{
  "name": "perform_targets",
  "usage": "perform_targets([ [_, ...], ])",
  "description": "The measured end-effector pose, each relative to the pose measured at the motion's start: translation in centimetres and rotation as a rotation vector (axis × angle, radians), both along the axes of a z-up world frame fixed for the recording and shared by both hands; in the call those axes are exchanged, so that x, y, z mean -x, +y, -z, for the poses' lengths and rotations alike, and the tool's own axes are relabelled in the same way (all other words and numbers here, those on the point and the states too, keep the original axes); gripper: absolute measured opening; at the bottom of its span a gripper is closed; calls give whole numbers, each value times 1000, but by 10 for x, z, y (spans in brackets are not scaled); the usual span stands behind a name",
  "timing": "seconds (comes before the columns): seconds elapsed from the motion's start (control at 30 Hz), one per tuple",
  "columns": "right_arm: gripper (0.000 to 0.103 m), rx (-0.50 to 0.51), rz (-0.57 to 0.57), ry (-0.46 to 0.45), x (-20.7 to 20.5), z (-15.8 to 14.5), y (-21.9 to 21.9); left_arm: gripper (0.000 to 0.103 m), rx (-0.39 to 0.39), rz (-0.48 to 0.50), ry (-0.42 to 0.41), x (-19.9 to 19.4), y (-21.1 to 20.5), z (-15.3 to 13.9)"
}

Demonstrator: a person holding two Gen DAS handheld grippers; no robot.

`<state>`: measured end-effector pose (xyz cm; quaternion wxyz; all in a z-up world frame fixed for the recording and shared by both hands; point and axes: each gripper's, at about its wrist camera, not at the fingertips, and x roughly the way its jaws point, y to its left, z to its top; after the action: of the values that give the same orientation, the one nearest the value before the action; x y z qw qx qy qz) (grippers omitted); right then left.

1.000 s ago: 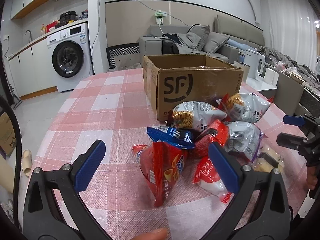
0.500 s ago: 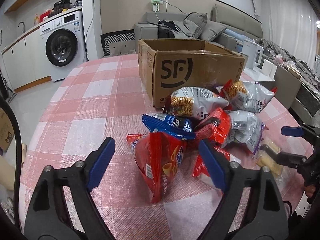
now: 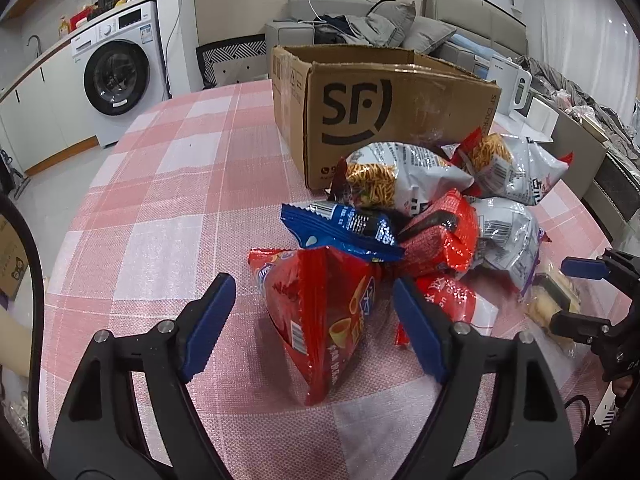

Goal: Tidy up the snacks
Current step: 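Grasp the cracker pack with the right tool while the left tool grasps the red chip bag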

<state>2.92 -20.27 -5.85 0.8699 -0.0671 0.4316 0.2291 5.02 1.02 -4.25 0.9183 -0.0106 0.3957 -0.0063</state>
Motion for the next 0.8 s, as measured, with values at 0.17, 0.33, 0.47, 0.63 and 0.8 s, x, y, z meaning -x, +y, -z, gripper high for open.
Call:
perform_targets([
  [0.17, 82, 18, -8, 0, 0, -1, 1, 79, -1, 7, 36, -10, 3, 9],
  [0.33, 81, 55, -28, -5, 3, 0, 6, 66, 5, 6, 69, -20, 8, 17],
  [0.47, 81, 93, -46, -16, 9, 1, 12, 59, 14, 17, 71, -23, 10, 19],
  [0.63, 81, 102, -51, -17, 10, 2, 14, 49, 18, 28, 59, -22, 12, 18],
  [0.8, 77, 86, -47, -15, 11, 0, 13, 45, 42, 31, 45, -19, 15, 16],
])
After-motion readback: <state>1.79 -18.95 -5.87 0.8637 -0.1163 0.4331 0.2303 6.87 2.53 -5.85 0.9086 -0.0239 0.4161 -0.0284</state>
